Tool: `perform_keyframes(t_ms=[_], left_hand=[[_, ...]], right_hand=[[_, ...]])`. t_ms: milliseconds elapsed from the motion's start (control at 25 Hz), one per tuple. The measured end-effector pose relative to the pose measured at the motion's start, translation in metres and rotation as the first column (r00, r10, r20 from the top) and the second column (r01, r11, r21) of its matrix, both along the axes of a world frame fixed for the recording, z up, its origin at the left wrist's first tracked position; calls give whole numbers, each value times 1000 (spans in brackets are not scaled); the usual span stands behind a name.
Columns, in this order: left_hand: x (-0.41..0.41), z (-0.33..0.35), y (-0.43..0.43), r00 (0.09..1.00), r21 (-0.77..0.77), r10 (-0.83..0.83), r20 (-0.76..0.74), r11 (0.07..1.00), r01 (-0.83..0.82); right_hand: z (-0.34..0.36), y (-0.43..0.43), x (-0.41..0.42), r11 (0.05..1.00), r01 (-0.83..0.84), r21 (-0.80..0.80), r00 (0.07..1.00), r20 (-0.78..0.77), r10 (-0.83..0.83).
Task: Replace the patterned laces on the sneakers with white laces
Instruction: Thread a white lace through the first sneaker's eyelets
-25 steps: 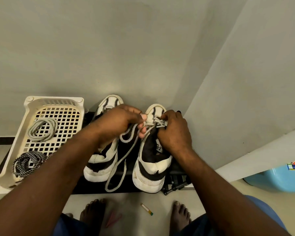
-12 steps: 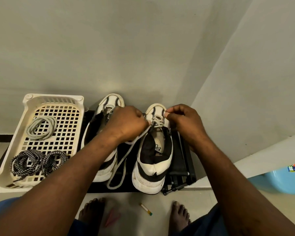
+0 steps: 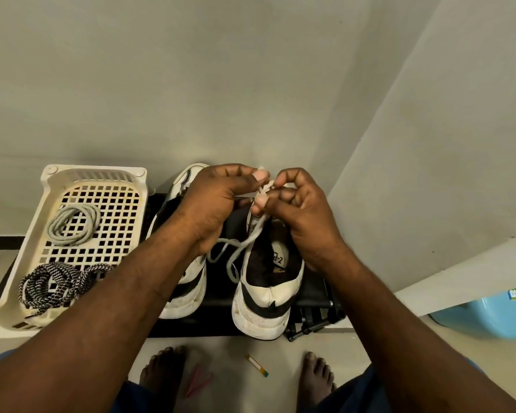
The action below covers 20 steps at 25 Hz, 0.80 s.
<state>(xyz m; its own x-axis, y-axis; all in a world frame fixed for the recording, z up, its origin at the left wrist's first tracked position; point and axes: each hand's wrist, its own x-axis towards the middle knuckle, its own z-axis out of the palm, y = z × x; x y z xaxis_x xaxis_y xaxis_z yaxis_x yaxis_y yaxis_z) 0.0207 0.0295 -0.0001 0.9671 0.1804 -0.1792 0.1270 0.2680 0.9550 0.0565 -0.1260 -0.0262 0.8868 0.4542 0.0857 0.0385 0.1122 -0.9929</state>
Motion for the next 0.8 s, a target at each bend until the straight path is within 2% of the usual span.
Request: perform_keyframes(t_ms=[40,80,120,160,200,240,280,320,400,480,560,600,640,680,720,800], left_hand=[[2,-1,0,998,28,52,-22,998,-51],[4,-3,3,993,153,109,-36,983,-102],[7,-7,9,987,407,157,-27,904,-133],[9,-12,16,984,706,177,11,695,-133],[9,-16,22,986,915,162,24,393,-87],[7,-18,27,989,993,146,1,117,-18],[6,-21,29,989,998,142,-45,-44,52],[4,-22,29,984,989,152,-94,-102,110],[4,-27,26,983,992,160,-88,-79,102],[3,-27,22,993,997,107,44,60,-50],[4,-22,13,992,926,-25,126,362,-108],[3,-18,6,988,856,-106,117,515,-46],[1,-16,-1,980,790,-173,97,613,30],[-1,-17,-7,975,748,-205,86,659,72],[-1,-19,-10,977,742,-196,90,667,65],[1,-23,-10,987,782,-114,110,623,-15]], right_hand=[[1,-3,4,995,44,85,997,-60,-39],[4,-7,8,980,77,182,991,-119,-56],[8,-13,13,957,104,271,984,-167,-59],[12,-20,19,932,137,335,976,-207,-69],[14,-27,24,912,172,371,968,-234,-87],[16,-33,27,905,200,375,964,-239,-114],[17,-39,30,914,225,337,963,-217,-157],[17,-43,32,935,241,260,964,-172,-201],[15,-44,32,974,219,54,975,-61,-215],[12,-37,28,973,166,-159,986,10,-167],[5,-30,23,927,190,-323,981,108,-163],[2,-27,21,907,221,-359,972,161,-173],[0,-25,20,896,244,-371,964,197,-181],[-1,-25,21,892,253,-375,960,212,-183],[0,-26,22,895,242,-374,963,203,-176],[1,-29,24,912,190,-364,979,141,-147]])
